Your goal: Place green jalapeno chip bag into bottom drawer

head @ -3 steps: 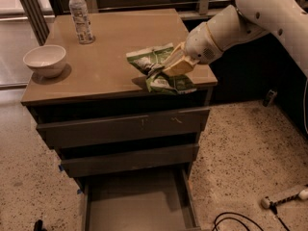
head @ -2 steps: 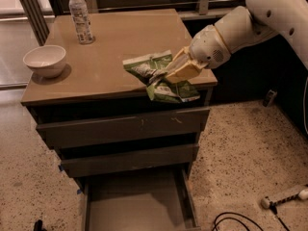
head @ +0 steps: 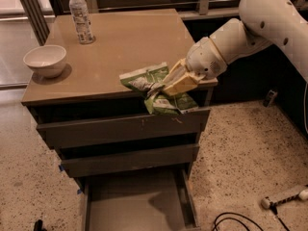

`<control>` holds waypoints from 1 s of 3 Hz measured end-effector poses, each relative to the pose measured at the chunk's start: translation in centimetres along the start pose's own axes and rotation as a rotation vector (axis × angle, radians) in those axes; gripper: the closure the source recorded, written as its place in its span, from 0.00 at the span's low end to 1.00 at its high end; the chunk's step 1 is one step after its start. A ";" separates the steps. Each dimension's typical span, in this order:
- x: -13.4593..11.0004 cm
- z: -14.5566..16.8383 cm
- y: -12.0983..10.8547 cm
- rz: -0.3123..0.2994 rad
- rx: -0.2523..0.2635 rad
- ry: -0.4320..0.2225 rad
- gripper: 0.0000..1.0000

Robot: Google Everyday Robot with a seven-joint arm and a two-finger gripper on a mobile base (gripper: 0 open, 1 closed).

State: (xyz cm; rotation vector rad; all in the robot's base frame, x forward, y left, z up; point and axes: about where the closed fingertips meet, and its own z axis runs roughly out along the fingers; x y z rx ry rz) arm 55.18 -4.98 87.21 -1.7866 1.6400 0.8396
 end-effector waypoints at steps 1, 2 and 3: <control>1.6 1.7 3.5 0.012 -0.013 0.008 1.00; 5.6 5.7 7.3 0.065 -0.067 0.035 1.00; 11.6 12.4 10.3 0.074 -0.132 0.096 1.00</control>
Offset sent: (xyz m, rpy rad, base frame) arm -0.1378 0.0028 -0.1778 -0.1062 0.2293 0.0263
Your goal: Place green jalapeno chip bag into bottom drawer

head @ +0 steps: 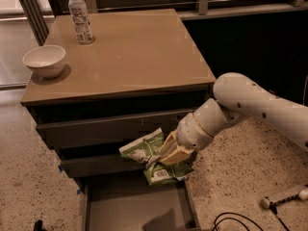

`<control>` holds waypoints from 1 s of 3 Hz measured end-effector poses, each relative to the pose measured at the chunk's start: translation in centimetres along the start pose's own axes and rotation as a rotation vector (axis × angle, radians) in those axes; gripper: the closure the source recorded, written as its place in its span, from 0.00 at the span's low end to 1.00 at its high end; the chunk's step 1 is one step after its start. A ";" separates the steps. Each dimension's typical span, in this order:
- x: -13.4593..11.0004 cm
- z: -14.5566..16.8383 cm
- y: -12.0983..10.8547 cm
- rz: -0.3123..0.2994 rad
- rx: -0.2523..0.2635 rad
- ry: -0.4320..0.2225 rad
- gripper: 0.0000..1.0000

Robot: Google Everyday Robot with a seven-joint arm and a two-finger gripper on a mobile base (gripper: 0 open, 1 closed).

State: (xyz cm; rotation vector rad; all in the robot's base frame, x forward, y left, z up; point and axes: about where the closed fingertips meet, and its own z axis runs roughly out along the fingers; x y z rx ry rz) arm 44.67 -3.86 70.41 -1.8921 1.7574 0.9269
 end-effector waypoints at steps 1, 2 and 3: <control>-0.1 -0.1 0.0 -0.001 0.001 -0.001 1.00; 0.3 0.4 -0.5 -0.014 0.024 0.029 1.00; 3.3 2.3 -3.4 -0.051 0.087 0.111 1.00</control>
Offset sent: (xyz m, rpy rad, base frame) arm 0.0108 0.0000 -0.0135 -0.0643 -0.0748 -0.0131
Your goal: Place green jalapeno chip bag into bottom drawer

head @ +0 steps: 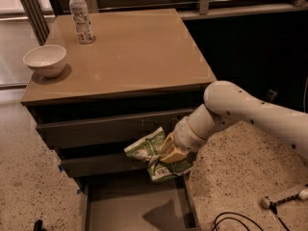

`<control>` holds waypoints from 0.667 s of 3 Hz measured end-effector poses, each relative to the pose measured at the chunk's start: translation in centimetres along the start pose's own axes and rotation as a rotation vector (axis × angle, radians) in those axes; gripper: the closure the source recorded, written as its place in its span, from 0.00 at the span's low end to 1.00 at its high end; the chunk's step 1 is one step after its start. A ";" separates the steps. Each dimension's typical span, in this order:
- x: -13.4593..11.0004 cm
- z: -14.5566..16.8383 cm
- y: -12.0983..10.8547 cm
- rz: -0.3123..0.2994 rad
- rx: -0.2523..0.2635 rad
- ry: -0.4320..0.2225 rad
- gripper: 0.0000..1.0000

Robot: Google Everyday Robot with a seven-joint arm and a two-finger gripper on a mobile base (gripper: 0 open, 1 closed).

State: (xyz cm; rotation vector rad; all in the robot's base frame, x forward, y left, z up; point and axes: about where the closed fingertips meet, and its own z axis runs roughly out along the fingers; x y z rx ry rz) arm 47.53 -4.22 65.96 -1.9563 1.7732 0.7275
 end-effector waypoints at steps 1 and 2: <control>4.0 3.2 -4.2 -0.036 0.070 0.078 1.00; 7.5 6.0 -6.3 -0.019 0.078 0.108 1.00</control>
Offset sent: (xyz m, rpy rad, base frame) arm 0.0861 -0.0271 -0.1543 -0.1363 -0.0721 -0.0606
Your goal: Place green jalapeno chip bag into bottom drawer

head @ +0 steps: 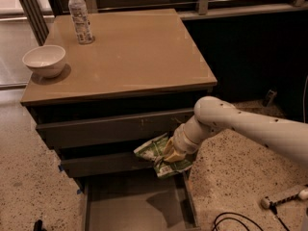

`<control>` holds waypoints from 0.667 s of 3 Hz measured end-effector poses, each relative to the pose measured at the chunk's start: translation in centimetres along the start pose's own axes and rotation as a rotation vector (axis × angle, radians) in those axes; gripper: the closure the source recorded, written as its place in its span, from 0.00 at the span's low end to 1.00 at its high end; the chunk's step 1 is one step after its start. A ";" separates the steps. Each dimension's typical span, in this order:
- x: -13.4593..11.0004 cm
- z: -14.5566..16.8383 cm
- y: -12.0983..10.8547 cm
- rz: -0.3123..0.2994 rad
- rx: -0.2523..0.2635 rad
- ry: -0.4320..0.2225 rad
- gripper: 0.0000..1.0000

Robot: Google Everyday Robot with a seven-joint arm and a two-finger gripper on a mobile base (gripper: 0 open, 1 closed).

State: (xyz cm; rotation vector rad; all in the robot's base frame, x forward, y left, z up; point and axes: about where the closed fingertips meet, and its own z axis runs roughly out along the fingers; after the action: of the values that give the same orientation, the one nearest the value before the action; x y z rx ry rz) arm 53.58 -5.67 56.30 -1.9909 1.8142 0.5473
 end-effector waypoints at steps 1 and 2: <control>0.3 0.4 0.1 0.004 -0.007 -0.001 1.00; 1.3 1.9 0.6 0.015 -0.014 -0.012 1.00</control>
Offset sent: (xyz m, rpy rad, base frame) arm -0.0087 -0.0051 -0.0436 0.0228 0.0302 -0.0180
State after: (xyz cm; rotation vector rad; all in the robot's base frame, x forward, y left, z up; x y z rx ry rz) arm 53.03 -5.78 53.97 -1.9805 1.8238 0.5768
